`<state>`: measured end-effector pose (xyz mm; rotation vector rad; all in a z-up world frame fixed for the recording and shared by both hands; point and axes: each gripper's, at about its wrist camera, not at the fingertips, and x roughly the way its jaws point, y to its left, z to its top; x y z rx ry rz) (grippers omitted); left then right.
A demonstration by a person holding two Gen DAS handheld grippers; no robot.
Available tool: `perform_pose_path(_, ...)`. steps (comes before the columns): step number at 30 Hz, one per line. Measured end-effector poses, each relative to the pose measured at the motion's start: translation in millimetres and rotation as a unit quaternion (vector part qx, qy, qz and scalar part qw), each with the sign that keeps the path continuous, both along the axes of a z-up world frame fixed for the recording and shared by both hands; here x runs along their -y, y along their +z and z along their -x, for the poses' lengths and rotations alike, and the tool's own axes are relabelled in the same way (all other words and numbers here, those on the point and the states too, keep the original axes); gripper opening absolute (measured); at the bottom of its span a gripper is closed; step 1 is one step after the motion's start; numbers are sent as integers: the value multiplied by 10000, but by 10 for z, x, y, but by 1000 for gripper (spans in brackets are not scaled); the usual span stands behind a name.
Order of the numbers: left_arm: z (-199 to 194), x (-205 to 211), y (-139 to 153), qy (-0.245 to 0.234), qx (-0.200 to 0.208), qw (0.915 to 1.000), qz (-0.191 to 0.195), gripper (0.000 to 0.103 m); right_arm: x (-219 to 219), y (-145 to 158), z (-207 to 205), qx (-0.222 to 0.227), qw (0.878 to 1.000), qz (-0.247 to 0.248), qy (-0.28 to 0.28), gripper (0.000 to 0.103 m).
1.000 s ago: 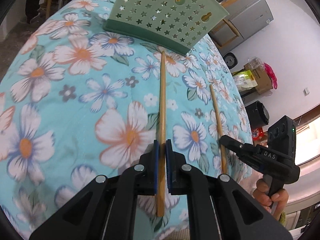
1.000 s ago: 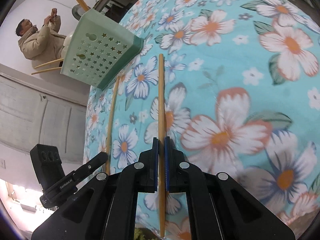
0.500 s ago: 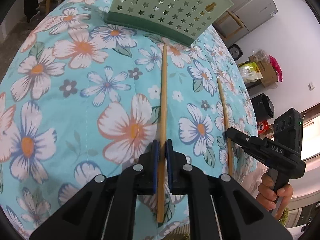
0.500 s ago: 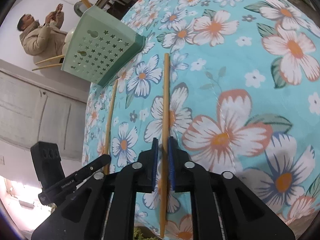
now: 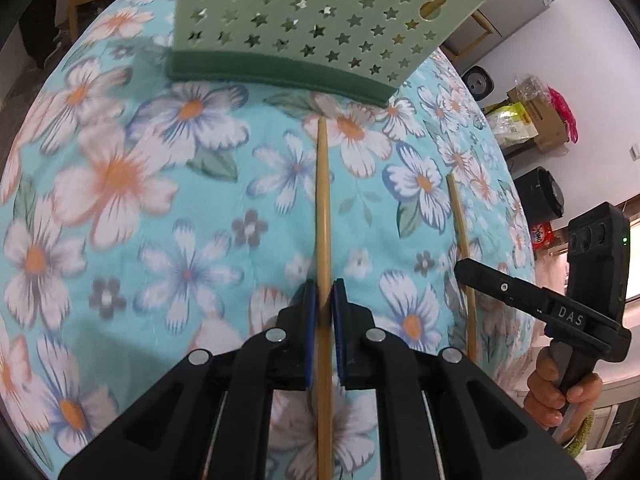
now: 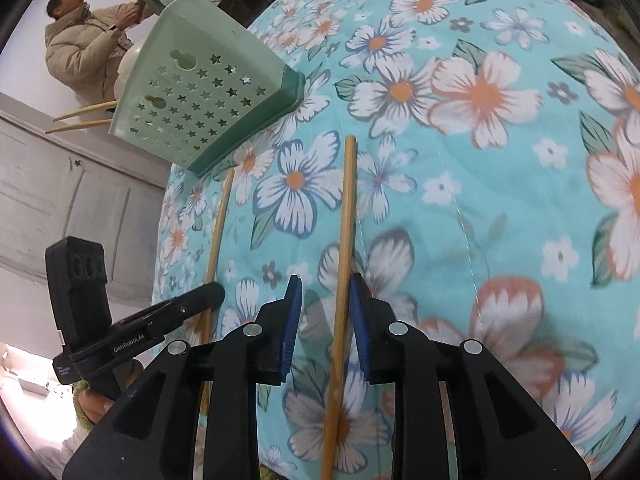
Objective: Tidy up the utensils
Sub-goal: 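Lift both held chopsticks upright and carry them over the green basket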
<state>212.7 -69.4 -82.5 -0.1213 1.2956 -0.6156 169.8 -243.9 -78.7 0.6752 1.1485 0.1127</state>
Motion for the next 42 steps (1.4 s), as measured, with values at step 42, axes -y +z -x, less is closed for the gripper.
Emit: perform_pose_path(42, -301, 388, 465, 300, 1111, 9929, -290, 5, 312, 666, -193, 1002, 9932, 508, -297, 5)
